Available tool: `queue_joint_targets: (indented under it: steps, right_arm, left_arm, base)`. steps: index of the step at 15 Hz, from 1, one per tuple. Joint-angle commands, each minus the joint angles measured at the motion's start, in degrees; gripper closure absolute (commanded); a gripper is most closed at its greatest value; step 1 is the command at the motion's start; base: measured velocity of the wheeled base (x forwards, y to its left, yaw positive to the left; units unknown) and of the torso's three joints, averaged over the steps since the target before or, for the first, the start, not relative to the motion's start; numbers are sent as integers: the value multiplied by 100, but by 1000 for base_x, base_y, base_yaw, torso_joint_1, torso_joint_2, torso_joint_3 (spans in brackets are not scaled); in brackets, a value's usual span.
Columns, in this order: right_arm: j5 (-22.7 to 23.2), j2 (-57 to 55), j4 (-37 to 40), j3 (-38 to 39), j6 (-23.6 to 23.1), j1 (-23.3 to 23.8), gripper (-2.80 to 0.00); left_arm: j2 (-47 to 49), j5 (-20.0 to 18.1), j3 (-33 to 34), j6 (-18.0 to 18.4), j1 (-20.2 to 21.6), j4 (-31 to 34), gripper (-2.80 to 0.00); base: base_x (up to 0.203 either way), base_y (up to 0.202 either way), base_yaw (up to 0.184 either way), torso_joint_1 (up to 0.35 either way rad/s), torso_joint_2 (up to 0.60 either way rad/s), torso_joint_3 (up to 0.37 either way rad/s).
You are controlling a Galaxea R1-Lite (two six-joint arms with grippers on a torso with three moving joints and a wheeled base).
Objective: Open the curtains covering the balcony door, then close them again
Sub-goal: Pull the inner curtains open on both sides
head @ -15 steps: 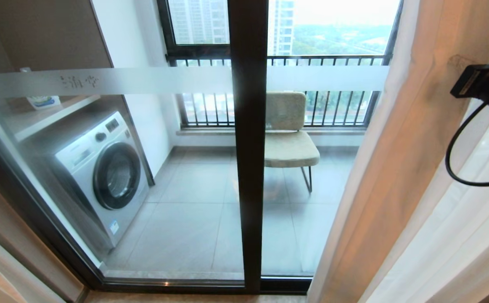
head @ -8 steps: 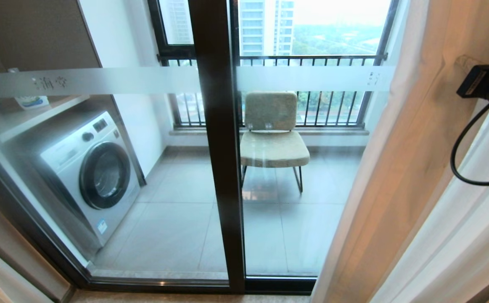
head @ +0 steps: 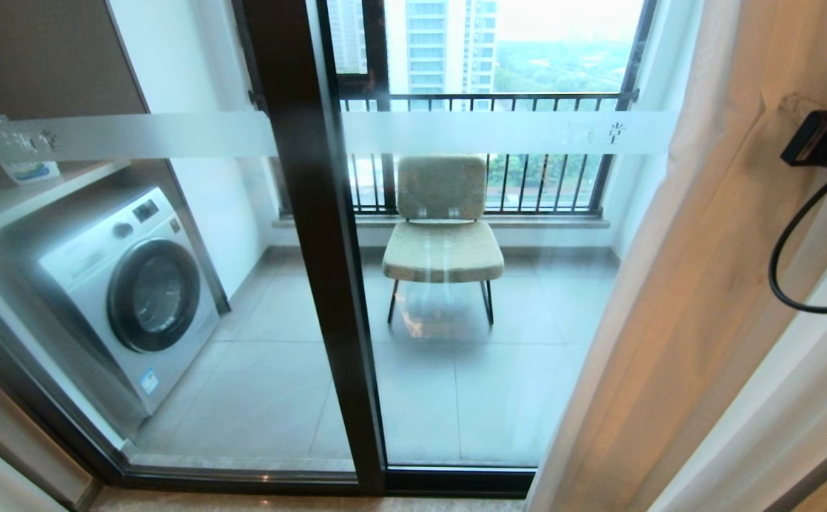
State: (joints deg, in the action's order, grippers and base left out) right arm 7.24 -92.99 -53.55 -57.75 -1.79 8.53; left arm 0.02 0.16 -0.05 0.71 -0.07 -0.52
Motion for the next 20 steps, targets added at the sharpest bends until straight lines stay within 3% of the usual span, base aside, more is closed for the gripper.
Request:
queue_joint_targets:
  steps: [1, 20]
  right_arm:
    - [5, -3, -18, 0, -5, -1, 0]
    - [5, 167, 10, 19, -5, 280, 0]
  left_arm:
    - [-2, 2, -4, 0, -1, -1, 0]
    - [-2, 2, -4, 0, -1, -1, 0]
  base:
    - [0, -191, 1, -1, 1, 2]
    - [0, -192, 1, 1, 3, 0]
